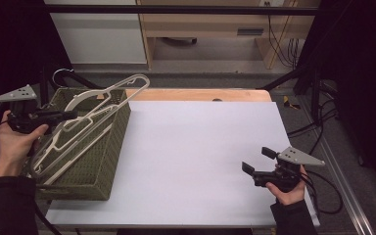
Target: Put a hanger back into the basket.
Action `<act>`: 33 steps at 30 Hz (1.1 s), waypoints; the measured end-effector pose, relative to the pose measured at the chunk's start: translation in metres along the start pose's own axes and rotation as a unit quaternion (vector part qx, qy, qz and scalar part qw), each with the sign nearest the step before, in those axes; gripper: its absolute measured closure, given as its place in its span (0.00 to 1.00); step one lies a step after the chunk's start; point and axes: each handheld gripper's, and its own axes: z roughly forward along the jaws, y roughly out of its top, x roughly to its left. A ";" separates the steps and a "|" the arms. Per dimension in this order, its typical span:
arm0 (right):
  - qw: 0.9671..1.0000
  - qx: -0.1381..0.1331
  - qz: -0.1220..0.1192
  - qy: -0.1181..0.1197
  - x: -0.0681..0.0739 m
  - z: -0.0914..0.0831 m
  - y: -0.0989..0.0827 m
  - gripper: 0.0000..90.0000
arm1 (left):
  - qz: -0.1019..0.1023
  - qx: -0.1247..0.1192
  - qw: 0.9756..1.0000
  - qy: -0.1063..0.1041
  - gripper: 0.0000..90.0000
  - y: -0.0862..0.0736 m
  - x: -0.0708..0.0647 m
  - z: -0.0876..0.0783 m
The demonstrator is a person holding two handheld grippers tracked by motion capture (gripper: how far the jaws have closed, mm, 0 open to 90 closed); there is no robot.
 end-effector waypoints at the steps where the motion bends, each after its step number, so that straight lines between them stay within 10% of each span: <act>1: 1.000 0.002 -0.002 0.001 0.000 0.000 0.000 0.07 | -0.007 0.001 1.000 0.004 0.96 -0.003 0.007 -0.003; 14: 1.000 0.000 0.003 -0.001 -0.001 0.001 -0.001 0.07 | -0.033 0.021 0.999 0.033 0.96 -0.031 0.041 -0.010; 33: 1.000 0.001 -0.001 -0.001 0.000 0.002 -0.001 0.07 | -0.064 0.054 0.995 0.058 0.96 -0.057 0.051 -0.001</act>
